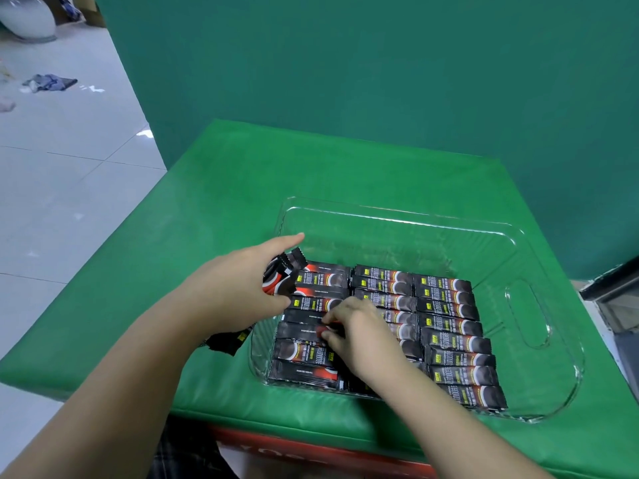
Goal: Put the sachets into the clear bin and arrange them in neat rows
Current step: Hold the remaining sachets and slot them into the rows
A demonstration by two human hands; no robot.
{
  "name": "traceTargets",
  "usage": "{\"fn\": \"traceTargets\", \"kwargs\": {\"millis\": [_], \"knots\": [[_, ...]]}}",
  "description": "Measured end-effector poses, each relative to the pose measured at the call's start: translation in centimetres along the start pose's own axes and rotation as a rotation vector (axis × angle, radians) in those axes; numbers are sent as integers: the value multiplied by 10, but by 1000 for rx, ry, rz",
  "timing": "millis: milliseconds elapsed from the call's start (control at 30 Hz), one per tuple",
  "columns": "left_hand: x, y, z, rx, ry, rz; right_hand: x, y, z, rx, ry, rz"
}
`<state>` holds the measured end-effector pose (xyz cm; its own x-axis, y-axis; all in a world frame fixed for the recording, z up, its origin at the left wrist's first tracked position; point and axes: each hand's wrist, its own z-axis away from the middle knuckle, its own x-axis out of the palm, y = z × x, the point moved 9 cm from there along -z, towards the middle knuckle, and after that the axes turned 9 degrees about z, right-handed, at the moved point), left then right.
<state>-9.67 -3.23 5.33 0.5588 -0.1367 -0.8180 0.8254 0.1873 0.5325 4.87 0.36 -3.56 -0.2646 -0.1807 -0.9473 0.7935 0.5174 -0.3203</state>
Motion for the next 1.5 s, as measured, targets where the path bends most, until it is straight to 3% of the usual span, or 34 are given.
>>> {"fn": "traceTargets", "kwargs": {"millis": [200, 333, 433, 500, 633, 800, 900, 1033, 1133, 1267, 1367, 1500], "knots": [[-1, -1, 0, 0, 7, 2, 6, -15, -2, -115, -66, 117], [-1, 0, 1, 14, 17, 8, -36, -23, -6, -64, 111, -66], [-2, 1, 0, 20, 31, 11, -78, -34, -10, -51, 253, -398], [-2, 3, -1, 27, 39, 17, -89, -43, -16, -70, 239, -560], [-4, 5, 1, 27, 44, 28, -85, -56, -24, -75, 164, -616], [-2, 6, 3, 3, 0, 25, -90, 4, -21, 188, 302, -718], [-1, 6, 3, -1, -5, 20, -73, 40, -8, 288, 220, -716], [1, 4, 1, -3, -15, 33, -27, 44, 10, 328, -48, -636], [1, 4, 1, -4, -18, 37, 0, 33, 18, 334, -159, -554], [1, 4, 1, -1, -15, 41, 8, 22, 21, 276, -162, -364], [1, 4, 1, 1, -13, 47, 2, 9, 20, 126, -98, -31], [0, 4, 1, 0, -1, 45, 8, -14, 16, -70, -138, 115]]}}
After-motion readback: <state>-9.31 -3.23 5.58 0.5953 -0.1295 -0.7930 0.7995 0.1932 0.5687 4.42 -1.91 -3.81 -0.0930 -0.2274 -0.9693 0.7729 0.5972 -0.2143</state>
